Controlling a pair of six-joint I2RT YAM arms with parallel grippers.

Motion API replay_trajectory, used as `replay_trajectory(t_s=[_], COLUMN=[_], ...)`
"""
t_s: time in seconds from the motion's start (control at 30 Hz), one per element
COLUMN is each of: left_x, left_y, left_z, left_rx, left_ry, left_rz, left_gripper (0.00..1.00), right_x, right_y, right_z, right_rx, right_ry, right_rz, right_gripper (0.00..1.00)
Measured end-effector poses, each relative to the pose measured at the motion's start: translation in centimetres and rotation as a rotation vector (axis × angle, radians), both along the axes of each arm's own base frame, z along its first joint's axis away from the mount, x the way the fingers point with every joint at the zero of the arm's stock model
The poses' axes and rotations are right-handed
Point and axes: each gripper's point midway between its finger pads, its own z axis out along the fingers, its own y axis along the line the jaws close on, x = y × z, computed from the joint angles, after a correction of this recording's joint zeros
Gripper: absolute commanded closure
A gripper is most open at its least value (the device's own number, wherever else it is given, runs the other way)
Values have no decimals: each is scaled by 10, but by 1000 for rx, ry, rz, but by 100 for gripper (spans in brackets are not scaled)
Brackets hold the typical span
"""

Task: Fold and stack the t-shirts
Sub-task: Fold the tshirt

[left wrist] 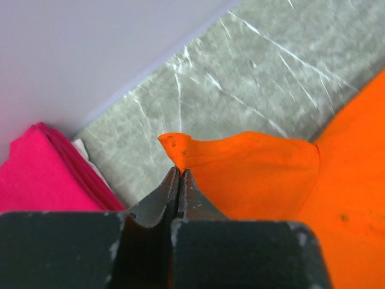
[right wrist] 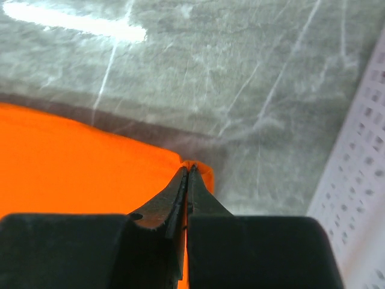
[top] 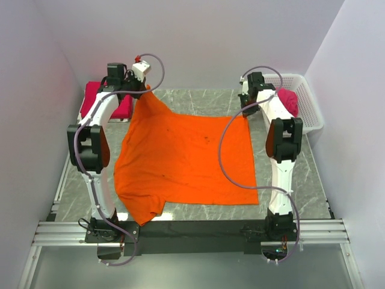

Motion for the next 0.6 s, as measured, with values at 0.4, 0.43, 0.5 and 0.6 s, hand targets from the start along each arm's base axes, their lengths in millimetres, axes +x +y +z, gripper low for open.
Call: replay_trajectory(t_s=[0.4, 0.43, 0.5, 0.6], left_x=[-57, -63, -79, -101], left_y=[27, 29, 31, 29], left_z=[-23, -19, -10, 6], left_rx=[5, 7, 16, 29], left_ry=[104, 96, 79, 51], left_rz=[-69, -79, -94, -122], left_gripper=[100, 100, 100, 100], right_x=[-24, -26, -29, -35], right_y=[0, -1, -1, 0], right_z=[23, 23, 23, 24], right_rx=[12, 15, 18, 28], right_ry=[-12, -9, -6, 0], right_rz=[62, 66, 75, 93], right_gripper=[100, 100, 100, 100])
